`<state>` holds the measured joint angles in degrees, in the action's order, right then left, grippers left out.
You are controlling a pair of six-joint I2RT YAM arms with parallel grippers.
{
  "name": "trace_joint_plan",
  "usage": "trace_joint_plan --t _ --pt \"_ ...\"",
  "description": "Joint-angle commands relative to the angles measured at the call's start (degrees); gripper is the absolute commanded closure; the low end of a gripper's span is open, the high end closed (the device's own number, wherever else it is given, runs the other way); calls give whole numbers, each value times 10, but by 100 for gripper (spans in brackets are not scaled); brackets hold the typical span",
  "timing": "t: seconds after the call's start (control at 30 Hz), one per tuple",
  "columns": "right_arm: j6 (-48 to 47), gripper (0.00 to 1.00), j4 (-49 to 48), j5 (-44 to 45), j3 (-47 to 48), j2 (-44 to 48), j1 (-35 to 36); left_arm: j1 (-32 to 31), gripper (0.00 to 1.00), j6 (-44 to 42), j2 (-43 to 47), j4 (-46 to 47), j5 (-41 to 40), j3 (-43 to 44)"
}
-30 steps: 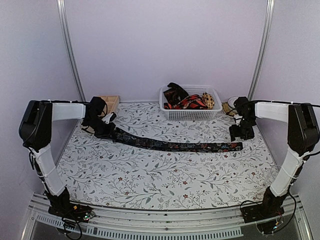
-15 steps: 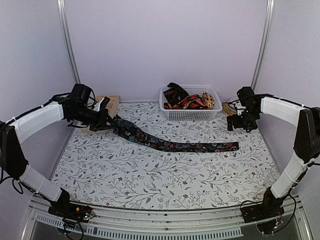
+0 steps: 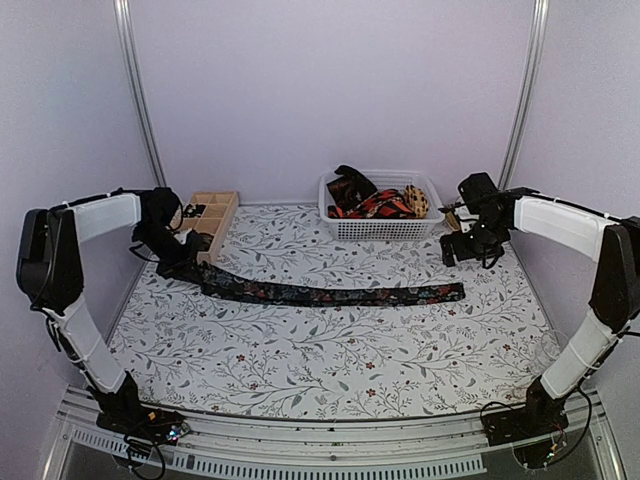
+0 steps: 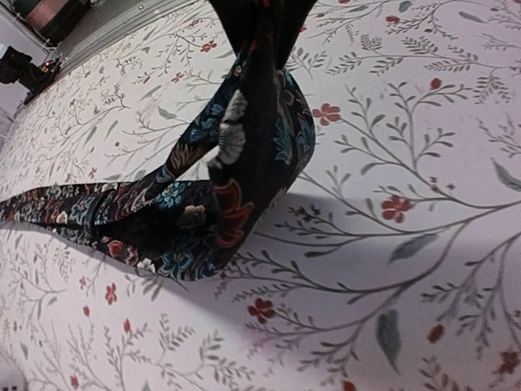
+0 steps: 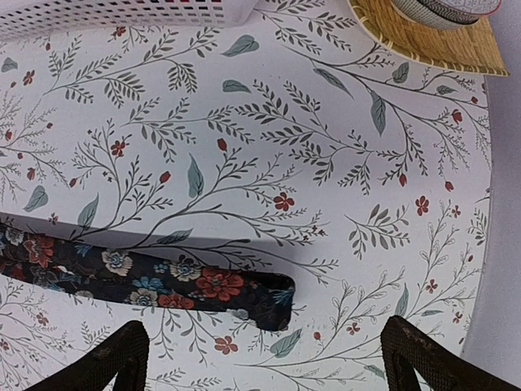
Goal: Roll the ties
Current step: Adjust the tie at the center of the board.
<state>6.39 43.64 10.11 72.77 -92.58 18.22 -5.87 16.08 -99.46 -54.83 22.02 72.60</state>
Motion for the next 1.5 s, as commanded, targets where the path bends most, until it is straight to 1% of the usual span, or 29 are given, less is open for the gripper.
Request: trace_joint_plan --t 0.0,0.03,0.13,0.23,0.43,0.5,0.7,0.77,0.87,0.97,1.0,1.03,1.13,1.23,1.37,1.47 --pt "1 0 -5 9 -16 -9 12 44 92 -41 -17 -69 -104 44" --pt "4 0 -9 7 -25 -8 15 53 92 -45 -27 -75 -116 46" --pt "11 0 -18 -7 -40 -4 22 79 90 -62 -45 -73 -108 35" --pt "13 0 -22 -9 -50 -7 33 104 90 -66 -56 -61 -109 25" --pt "19 0 -42 8 -76 -31 52 118 88 -76 -67 -54 -101 26" --pt "27 2 -56 1 -89 -33 55 124 89 -76 -72 -50 -103 26" --pt "55 7 -109 -35 -128 -37 56 133 89 -73 -103 -55 -168 29" --pt "64 7 -131 -67 -135 -36 54 137 89 -71 -112 -59 -191 28" --pt "81 7 -174 -142 -151 -30 43 147 89 -70 -119 -59 -211 27" --pt "93 6 -201 -178 -161 -27 31 154 89 -69 -127 -65 -222 35" --pt "94 5 -207 -188 -163 -27 26 155 89 -68 -142 -67 -227 38" --pt "97 5 -213 -193 -165 -27 23 156 89 -68 -150 -68 -233 40" --pt "98 4 -221 -202 -166 -35 21 158 80 -66 -165 -70 -250 41" --pt "99 3 -233 -211 -167 -45 20 158 76 -66 -170 -71 -250 48" --pt "105 3 -261 -237 -174 -58 20 158 68 -63 -141 -65 -236 55" --pt "112 3 -273 -243 -176 -68 20 158 61 -61 -87 -54 -227 56"
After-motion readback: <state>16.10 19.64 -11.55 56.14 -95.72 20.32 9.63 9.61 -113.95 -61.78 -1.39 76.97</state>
